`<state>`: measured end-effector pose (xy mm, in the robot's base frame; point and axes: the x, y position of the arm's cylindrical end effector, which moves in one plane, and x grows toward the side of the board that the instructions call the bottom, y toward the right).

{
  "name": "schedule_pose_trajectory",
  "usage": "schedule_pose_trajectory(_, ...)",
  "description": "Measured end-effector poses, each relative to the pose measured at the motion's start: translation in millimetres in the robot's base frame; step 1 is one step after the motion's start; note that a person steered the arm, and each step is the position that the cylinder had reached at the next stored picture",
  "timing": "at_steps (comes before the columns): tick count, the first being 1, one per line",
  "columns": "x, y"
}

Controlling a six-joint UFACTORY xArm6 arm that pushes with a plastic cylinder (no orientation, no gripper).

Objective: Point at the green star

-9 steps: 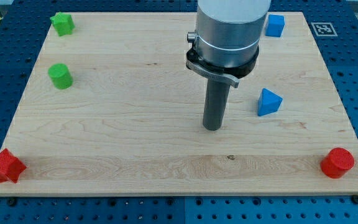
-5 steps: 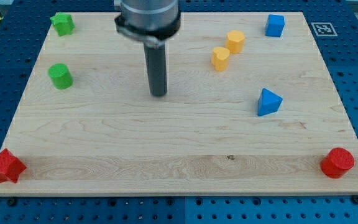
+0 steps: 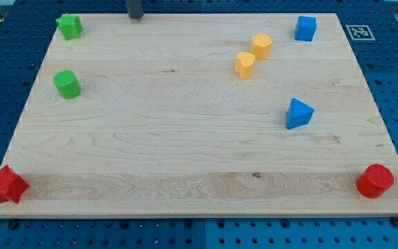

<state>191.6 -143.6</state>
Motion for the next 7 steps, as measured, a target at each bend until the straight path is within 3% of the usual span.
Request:
schedule_pose_trajectory(5, -0.5, -43.8)
schedule_pose_trajectory(6, -0.1, -84.1)
schedule_pose_trajectory(7, 0.4, -87.8)
